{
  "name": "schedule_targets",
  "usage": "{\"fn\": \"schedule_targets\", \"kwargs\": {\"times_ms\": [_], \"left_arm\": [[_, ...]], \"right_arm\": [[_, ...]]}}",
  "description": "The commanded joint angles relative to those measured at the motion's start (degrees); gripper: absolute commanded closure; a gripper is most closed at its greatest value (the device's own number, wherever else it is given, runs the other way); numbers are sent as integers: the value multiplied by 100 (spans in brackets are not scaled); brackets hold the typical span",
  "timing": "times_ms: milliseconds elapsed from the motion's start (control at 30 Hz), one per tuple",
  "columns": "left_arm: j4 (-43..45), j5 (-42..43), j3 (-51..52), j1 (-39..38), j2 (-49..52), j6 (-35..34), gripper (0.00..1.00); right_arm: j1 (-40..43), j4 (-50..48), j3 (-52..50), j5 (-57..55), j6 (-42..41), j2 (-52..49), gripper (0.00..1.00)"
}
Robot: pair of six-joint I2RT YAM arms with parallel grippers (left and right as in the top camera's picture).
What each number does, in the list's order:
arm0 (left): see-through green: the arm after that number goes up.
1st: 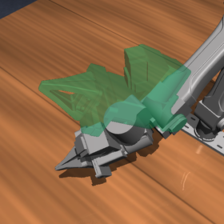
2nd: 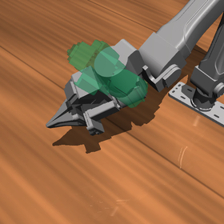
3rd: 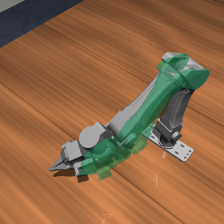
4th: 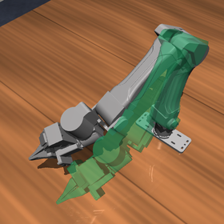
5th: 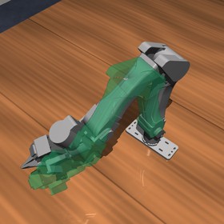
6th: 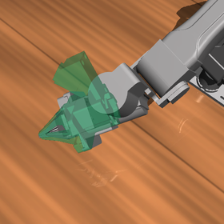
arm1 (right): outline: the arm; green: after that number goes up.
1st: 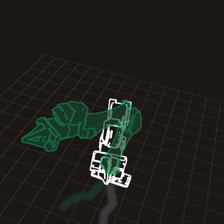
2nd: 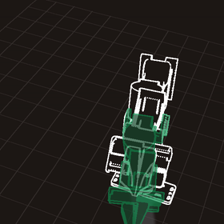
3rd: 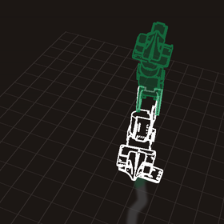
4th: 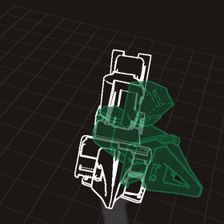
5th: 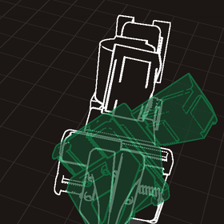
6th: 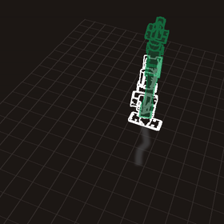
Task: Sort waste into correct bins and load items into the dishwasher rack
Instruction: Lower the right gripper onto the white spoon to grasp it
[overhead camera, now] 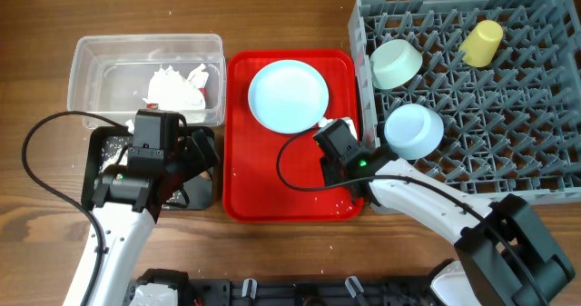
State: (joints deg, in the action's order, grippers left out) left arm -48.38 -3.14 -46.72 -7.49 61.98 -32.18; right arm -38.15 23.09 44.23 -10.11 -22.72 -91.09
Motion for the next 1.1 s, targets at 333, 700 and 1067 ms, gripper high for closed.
{"fn": "schedule_targets", "kwargs": {"times_ms": [333, 700, 1067], "left_arm": [[17, 31, 0, 37, 9, 24, 0], [17, 31, 0, 37, 9, 24, 0], [17, 31, 0, 37, 7, 24, 0]], "right_arm": [[20, -225, 55, 46, -162, -63, 64], [20, -651, 55, 304, -527, -586, 70], [17, -675, 55, 337, -894, -625, 96]]}}
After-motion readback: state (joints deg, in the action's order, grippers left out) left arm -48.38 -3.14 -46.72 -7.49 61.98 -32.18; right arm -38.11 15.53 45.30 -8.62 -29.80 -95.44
